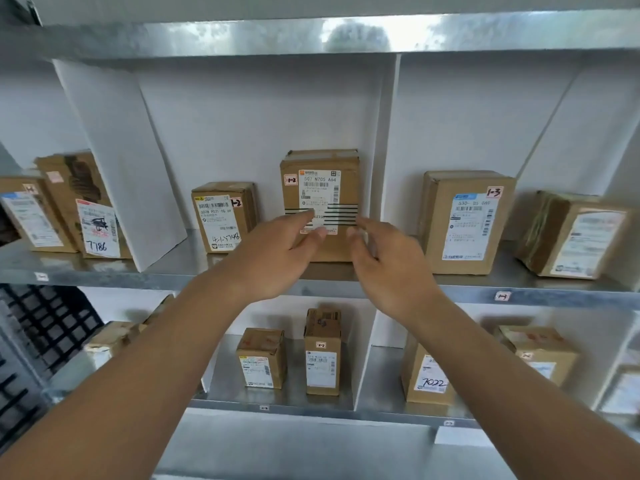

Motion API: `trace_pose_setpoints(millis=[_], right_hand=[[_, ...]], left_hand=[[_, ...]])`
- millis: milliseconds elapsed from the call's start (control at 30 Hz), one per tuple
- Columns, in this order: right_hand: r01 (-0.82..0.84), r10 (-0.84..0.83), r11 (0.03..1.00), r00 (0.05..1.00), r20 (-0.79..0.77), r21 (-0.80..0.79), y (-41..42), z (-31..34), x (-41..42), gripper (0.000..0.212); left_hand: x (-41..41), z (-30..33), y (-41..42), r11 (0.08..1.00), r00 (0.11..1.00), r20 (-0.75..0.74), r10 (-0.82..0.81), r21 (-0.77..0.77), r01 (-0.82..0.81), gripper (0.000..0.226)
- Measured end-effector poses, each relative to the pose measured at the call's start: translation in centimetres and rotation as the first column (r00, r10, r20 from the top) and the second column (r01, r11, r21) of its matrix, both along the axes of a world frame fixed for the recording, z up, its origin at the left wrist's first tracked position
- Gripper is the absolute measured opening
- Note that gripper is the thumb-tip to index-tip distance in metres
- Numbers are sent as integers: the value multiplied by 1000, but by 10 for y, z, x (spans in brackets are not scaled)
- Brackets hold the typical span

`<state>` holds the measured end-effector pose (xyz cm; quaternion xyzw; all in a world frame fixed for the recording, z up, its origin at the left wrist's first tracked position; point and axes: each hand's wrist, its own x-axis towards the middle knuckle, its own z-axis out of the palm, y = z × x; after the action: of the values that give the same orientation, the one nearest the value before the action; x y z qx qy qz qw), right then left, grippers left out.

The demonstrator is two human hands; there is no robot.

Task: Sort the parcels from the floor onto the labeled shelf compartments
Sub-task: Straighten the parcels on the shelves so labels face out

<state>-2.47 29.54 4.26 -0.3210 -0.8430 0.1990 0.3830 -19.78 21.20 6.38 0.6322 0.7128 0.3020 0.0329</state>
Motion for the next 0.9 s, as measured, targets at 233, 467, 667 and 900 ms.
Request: trace_pose_setpoints(millis=[233, 467, 667, 900], right_hand=[[156, -155, 988, 987, 33, -16, -24, 7, 31, 42], [241, -236, 969, 967, 97, -43, -33, 9, 84, 45], [264, -258, 963, 961, 104, -48, 6, 10, 140, 54], [178, -176, 984, 976, 131, -8, 85, 2, 198, 51]], left_hand=[[28, 7, -22, 988, 989, 22, -146, -54, 147, 59], [69, 0, -12, 970, 975, 58, -215, -101, 220, 59], [121, 5, 26, 976, 986, 20, -165, -143, 166, 71], [178, 4, 82, 988, 999, 25, -37, -148, 40, 75]])
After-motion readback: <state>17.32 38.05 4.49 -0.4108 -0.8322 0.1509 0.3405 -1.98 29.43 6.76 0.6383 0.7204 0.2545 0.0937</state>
